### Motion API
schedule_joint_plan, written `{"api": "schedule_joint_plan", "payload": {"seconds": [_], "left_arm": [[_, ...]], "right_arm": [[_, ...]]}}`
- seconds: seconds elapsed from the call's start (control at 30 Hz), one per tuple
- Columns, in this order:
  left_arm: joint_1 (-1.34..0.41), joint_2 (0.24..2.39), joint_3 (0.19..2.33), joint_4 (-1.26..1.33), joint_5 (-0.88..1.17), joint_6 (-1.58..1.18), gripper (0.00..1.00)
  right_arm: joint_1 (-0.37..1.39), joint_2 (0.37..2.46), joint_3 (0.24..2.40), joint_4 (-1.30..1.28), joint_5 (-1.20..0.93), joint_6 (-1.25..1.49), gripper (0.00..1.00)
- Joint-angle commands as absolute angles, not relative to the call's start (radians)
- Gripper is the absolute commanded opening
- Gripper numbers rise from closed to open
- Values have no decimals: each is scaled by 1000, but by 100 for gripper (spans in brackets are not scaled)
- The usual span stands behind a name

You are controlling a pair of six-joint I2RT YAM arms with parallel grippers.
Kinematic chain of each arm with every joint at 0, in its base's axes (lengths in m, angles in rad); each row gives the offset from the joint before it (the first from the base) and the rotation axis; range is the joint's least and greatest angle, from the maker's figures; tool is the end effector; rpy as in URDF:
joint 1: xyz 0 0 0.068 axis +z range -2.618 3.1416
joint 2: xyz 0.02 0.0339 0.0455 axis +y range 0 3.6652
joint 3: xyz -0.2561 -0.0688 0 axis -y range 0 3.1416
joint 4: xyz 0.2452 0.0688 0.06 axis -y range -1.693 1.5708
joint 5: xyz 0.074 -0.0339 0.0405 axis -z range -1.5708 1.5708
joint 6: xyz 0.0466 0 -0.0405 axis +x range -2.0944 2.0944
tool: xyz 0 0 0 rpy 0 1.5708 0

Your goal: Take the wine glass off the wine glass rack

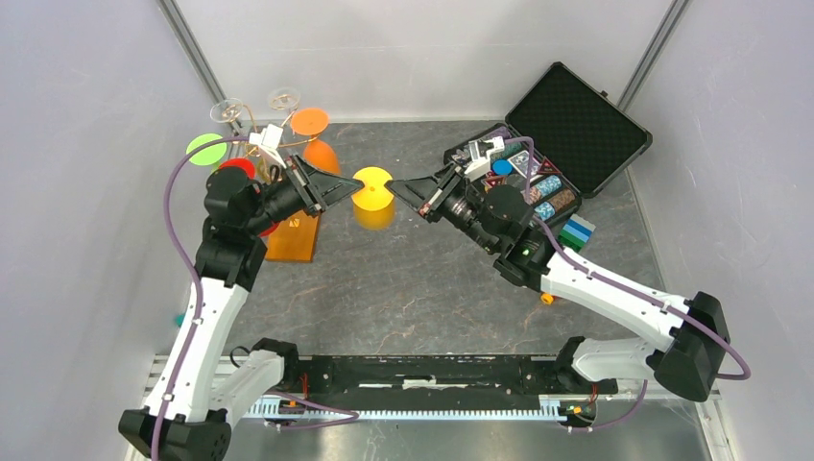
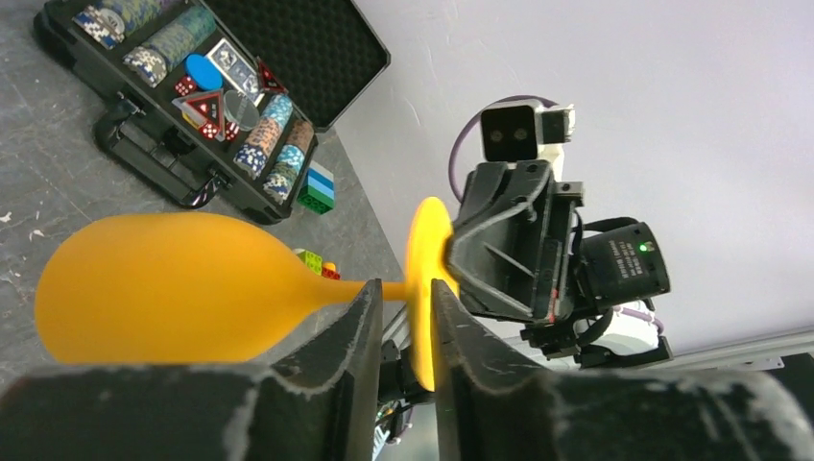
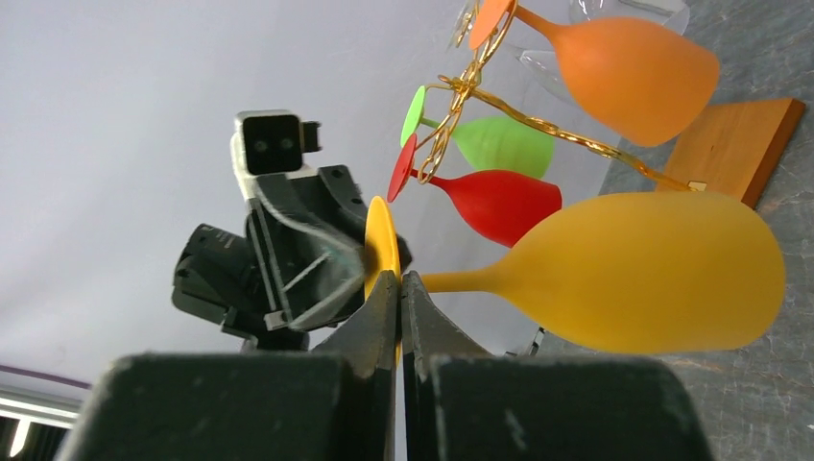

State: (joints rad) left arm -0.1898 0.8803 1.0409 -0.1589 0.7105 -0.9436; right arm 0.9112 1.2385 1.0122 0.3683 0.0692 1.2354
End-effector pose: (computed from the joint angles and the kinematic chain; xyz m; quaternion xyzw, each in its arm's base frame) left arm 0.1894 -0.0673 0.4096 -0.0149 0.7065 -0.5635 0.4279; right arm 0.1914 0.2415 0.3761 0.1315 0.6420 0.6527 0.3802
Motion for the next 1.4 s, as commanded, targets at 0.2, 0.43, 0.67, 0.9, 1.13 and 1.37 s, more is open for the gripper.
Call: {"api": "schedule_joint_plan", "payload": {"seconds": [0.2, 0.43, 0.67, 0.9, 1.13, 1.37], "left_arm": [[-207, 934, 1034, -58, 807, -1037, 6], [-208, 953, 1077, 18, 831, -1086, 2], [-209, 1007, 1109, 223, 811, -1296, 2], [-209, 1048, 1074, 556, 722, -1685, 2], [-212, 1023, 1069, 671, 646, -1909, 2], [-213, 983, 1012, 735, 616, -2004, 2]], "right_arm": [[883, 1258, 1003, 453, 13, 1267, 0], [833, 1257, 969, 504, -64, 1254, 53], [722, 1119, 821, 581, -51, 1145, 98], [684, 1032, 667, 738, -69, 1129, 98], [685, 1076, 654, 1027, -200, 1144, 98], [701, 1255, 764, 1450, -421, 1212, 98]]}}
